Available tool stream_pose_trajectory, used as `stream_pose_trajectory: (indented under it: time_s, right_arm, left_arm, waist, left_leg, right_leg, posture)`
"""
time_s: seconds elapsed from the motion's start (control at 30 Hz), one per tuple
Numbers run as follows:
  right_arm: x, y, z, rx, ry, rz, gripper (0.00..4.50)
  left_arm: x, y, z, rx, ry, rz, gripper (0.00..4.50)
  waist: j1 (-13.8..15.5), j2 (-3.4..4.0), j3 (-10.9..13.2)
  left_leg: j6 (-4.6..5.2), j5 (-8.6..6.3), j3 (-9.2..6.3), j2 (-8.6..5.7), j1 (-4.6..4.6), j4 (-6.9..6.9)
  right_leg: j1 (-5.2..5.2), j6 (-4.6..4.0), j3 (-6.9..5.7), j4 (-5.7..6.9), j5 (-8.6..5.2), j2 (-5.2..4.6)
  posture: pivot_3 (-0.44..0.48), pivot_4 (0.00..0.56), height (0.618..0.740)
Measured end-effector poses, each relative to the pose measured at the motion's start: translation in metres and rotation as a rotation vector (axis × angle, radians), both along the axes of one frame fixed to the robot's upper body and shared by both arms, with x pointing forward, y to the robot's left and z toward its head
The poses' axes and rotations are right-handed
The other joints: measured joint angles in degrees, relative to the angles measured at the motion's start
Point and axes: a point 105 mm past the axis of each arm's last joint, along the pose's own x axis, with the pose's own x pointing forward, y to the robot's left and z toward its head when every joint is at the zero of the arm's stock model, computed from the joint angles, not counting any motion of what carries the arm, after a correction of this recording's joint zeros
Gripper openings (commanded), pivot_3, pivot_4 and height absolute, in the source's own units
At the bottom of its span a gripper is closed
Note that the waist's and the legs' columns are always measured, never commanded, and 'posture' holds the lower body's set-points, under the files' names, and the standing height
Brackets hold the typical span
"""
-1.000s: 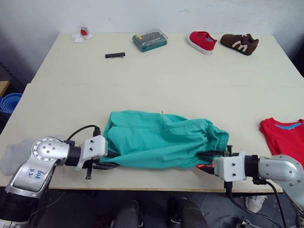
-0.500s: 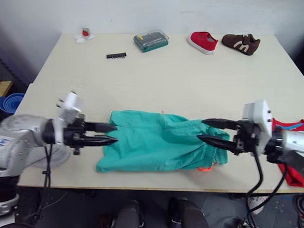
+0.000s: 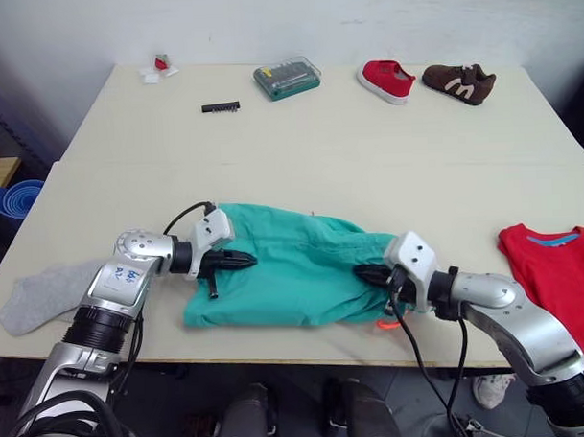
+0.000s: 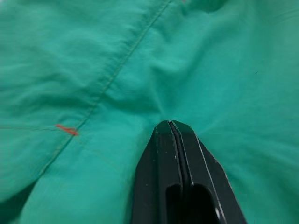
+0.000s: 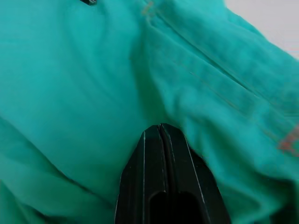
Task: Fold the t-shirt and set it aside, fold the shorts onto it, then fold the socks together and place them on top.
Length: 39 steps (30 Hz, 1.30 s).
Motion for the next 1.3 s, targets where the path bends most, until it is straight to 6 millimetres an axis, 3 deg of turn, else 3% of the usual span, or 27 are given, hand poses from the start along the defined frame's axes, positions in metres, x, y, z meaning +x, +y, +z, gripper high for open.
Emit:
stream_pose_trajectory:
  time_s: [0.2,0.27,0.4,0.5,0.57,0.67,0.77,0.83,0.87,1.03,1.2,1.3]
  right_arm:
    - [0.012,-0.048,0.015,0.109,0.025,-0.228,0.03]
    - [0.013,-0.055,0.016,0.113,0.028,-0.252,0.03]
    - [0.01,-0.044,0.029,0.17,0.027,-0.205,0.03]
    - [0.009,-0.018,0.06,0.23,-0.052,-0.101,0.03]
    - [0.007,0.002,0.069,0.237,-0.077,-0.029,0.03]
    - [0.008,0.028,0.051,0.141,-0.056,0.048,0.03]
    - [0.02,0.038,0.019,0.066,-0.008,0.016,0.03]
    - [0.03,0.033,0.003,0.034,0.009,-0.051,0.03]
    - [0.034,0.028,-0.003,0.016,0.015,-0.085,0.03]
    - [0.025,0.007,-0.007,0.01,0.008,-0.155,0.03]
    - [0.007,-0.024,-0.002,0.051,0.044,-0.246,0.03]
    - [0.0,-0.033,0.016,0.117,0.032,-0.265,0.03]
  left_arm:
    - [0.002,0.015,-0.001,-0.004,-0.028,0.044,0.0]
    - [0.001,0.019,-0.001,-0.006,-0.028,0.058,0.0]
    - [-0.006,0.021,0.006,-0.077,0.026,0.073,0.0]
    - [-0.017,0.003,0.035,-0.198,0.059,0.0,0.0]
    - [-0.017,-0.014,0.055,-0.235,0.033,-0.046,0.0]
    - [-0.003,-0.029,0.061,-0.2,-0.009,-0.033,0.0]
    - [0.017,-0.031,0.03,-0.091,0.01,0.028,0.0]
    - [0.031,-0.026,0.008,-0.042,0.021,0.08,0.0]
    - [0.037,-0.027,0.009,-0.03,-0.011,0.078,0.0]
    - [0.065,-0.004,0.015,-0.004,-0.105,0.203,0.0]
    - [0.068,0.018,0.015,-0.01,-0.135,0.24,0.0]
    - [0.061,0.026,0.021,-0.069,-0.103,0.231,0.0]
  waist:
    - [-0.08,0.02,-0.03]
    - [-0.28,0.09,-0.07]
    - [-0.84,0.13,-0.07]
    - [-1.14,0.12,-0.07]
    - [-1.01,0.11,-0.08]
    - [-0.7,0.09,-0.09]
    - [-0.68,0.09,-0.09]
    - [-0.66,0.09,-0.09]
    - [-0.68,0.08,-0.09]
    - [-0.28,0.02,-0.16]
    - [-0.45,0.01,-0.18]
    - [-1.11,0.02,-0.16]
  left_leg:
    - [0.06,-0.02,-0.01,0.06,0.09,0.0]
    - [0.07,-0.04,-0.01,0.1,0.09,-0.01]
    - [0.01,-0.04,-0.01,0.22,0.01,-0.01]
    - [-0.17,0.04,-0.04,0.25,-0.02,-0.01]
    - [-0.18,0.05,-0.04,0.22,0.0,0.0]
    - [-0.16,0.05,0.0,0.16,0.01,0.0]
    - [-0.14,0.06,0.13,0.14,-0.03,0.0]
    - [-0.16,0.08,0.13,0.15,-0.08,0.01]
    - [-0.17,0.09,0.13,0.17,-0.1,0.02]
    - [-0.11,0.04,0.08,0.19,0.0,0.04]
    - [0.04,-0.07,0.08,0.24,0.05,0.04]
    - [0.02,-0.06,0.08,0.33,-0.01,0.02]
  right_leg:
    - [0.04,-0.09,0.01,0.02,0.04,0.01]
    - [0.03,-0.11,0.01,0.02,0.03,0.04]
    - [-0.05,-0.17,0.0,0.05,0.03,0.14]
    - [-0.05,-0.18,-0.01,0.04,0.02,0.19]
    - [-0.01,-0.18,-0.02,0.03,0.02,0.19]
    - [0.0,-0.18,-0.01,0.02,0.02,0.2]
    - [-0.09,-0.18,0.02,0.05,0.02,0.24]
    - [-0.12,-0.18,0.01,0.08,0.02,0.26]
    - [-0.13,-0.18,-0.01,0.09,0.02,0.27]
    - [-0.04,-0.18,0.0,0.03,0.02,0.22]
    - [-0.03,-0.2,0.02,0.07,0.03,0.22]
    - [-0.11,-0.26,0.0,0.09,0.06,0.28]
  posture:
    - [0.0,0.15,0.74]
    - [0.0,0.15,0.74]
    - [0.0,0.15,0.74]
    - [0.0,0.15,0.74]
    - [0.0,0.15,0.74]
    - [0.0,0.15,0.74]
    - [0.0,0.15,0.74]
    - [0.0,0.15,0.74]
    - [0.0,0.15,0.74]
    - [0.0,0.15,0.74]
    - [0.0,0.15,0.74]
    - [0.0,0.15,0.74]
